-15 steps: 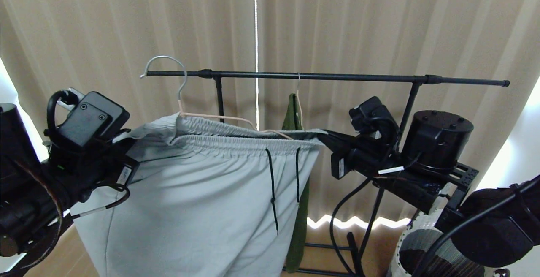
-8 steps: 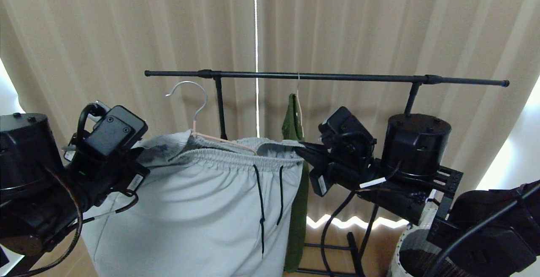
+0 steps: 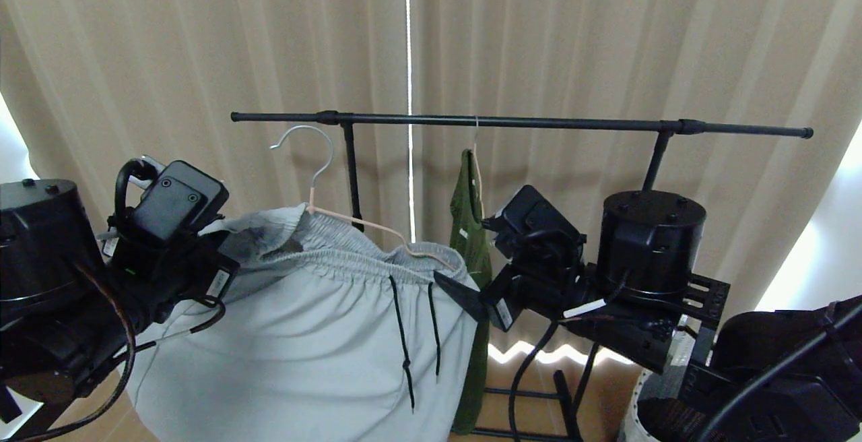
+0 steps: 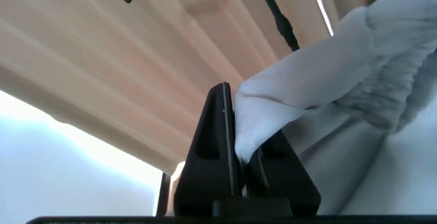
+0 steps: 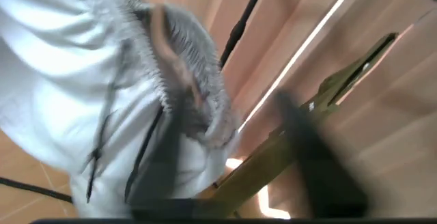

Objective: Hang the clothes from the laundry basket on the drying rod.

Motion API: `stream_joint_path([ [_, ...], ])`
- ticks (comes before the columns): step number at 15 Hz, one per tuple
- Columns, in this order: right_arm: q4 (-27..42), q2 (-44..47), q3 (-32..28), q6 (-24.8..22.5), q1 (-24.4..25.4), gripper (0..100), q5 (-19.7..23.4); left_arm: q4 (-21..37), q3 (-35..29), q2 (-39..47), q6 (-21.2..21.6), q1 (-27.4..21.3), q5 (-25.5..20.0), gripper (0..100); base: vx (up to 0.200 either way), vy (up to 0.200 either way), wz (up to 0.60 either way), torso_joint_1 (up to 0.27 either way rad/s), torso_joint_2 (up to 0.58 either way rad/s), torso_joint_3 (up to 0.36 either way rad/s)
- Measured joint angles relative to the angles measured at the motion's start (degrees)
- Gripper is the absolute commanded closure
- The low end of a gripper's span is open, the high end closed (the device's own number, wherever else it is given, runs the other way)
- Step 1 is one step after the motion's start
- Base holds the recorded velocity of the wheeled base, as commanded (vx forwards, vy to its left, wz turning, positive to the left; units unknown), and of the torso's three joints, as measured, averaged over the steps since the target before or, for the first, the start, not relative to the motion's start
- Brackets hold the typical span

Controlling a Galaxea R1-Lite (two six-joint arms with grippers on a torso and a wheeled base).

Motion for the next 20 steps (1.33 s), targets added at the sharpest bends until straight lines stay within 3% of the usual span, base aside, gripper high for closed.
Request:
stream_joint_path([
  [7,0.96,3.52,-10.30,-2.17,2.19,0,-0.17,-0.02,0.76,-0.48,-3.56,-4.01,0.06,100,0.000,0.000,0.00,0.000,0.00,0.000],
  [13,0.85,7.85,-13.59,-4.63,2.26,0,-2.33,-0.10,2.40,-1.83,-3.61,-6.25,0.06,100,0.000,0.000,0.00,0.000,0.00,0.000],
  [14,0.63,8.20,-13.70,-4.79,2.30,100,-2.52,-0.11,2.18,-1.90,-3.61,-6.45,0.06,100,0.000,0.000,0.00,0.000,0.00,0.000],
  [20,0.28,8.77,-13.80,-4.77,3.38,100,-2.57,-1.04,1.94,-1.96,-3.56,-6.85,-0.09,100,0.000,0.000,0.00,0.000,0.00,0.000],
])
